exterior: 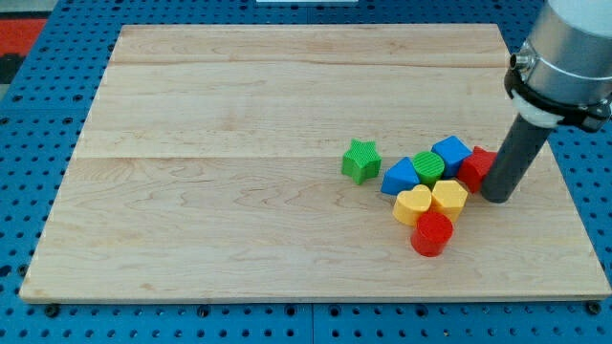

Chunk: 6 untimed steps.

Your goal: Place the red star above the blue cube

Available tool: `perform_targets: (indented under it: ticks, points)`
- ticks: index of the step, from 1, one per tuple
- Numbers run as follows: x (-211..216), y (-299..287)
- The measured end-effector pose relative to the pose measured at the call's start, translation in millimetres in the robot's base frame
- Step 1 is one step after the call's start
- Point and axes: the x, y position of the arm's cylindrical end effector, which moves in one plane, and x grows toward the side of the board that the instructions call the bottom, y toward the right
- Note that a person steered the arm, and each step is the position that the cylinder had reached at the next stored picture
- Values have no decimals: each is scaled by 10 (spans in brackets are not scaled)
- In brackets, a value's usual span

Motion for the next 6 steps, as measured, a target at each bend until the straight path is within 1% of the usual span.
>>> perform_targets:
  ticks: [1, 2, 3, 4, 5, 6]
  points:
    - [-234, 109]
    - [-584, -169]
    - [-681, -674]
    - [-570, -749]
    - [-1205, -885]
    - [-1187, -1196]
